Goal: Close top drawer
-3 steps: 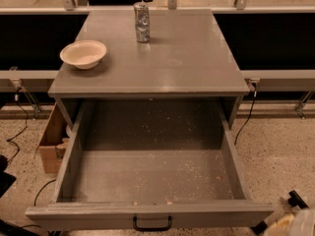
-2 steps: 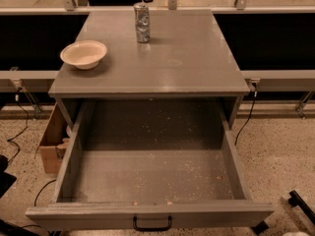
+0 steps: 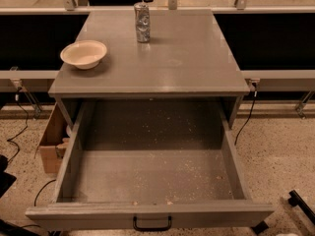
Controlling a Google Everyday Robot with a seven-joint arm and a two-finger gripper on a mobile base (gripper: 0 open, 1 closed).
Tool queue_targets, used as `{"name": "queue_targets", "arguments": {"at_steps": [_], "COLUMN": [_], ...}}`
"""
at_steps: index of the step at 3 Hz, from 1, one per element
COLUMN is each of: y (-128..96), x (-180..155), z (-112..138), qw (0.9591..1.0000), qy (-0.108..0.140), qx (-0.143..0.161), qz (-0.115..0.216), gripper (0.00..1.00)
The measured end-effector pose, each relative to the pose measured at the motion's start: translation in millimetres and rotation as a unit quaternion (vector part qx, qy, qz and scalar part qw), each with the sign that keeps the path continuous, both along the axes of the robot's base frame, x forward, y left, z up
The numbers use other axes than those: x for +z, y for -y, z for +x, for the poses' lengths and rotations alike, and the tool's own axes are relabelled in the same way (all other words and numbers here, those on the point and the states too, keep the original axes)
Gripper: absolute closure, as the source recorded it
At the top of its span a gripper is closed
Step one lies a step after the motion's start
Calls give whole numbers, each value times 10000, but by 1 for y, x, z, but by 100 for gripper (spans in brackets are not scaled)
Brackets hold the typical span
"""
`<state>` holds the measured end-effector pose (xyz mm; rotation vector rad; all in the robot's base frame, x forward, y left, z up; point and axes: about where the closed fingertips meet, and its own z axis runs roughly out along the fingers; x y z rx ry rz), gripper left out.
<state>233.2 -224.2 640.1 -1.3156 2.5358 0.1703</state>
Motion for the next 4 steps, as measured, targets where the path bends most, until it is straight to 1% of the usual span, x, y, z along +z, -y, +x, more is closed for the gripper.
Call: {"name": "queue_targets", "arguments": {"at_steps": [1,2,3,4], "y": [-29,-58,-75,-78], "x": [-16,-21,-22,-25], "z": [5,30,69,94], "qw": [9988,9945,9879,9846], "qy": [207,713,1198,1403], "qx": [263,579,842,920], "qz": [353,496,506,488], "gripper": [100,100,100,100]}}
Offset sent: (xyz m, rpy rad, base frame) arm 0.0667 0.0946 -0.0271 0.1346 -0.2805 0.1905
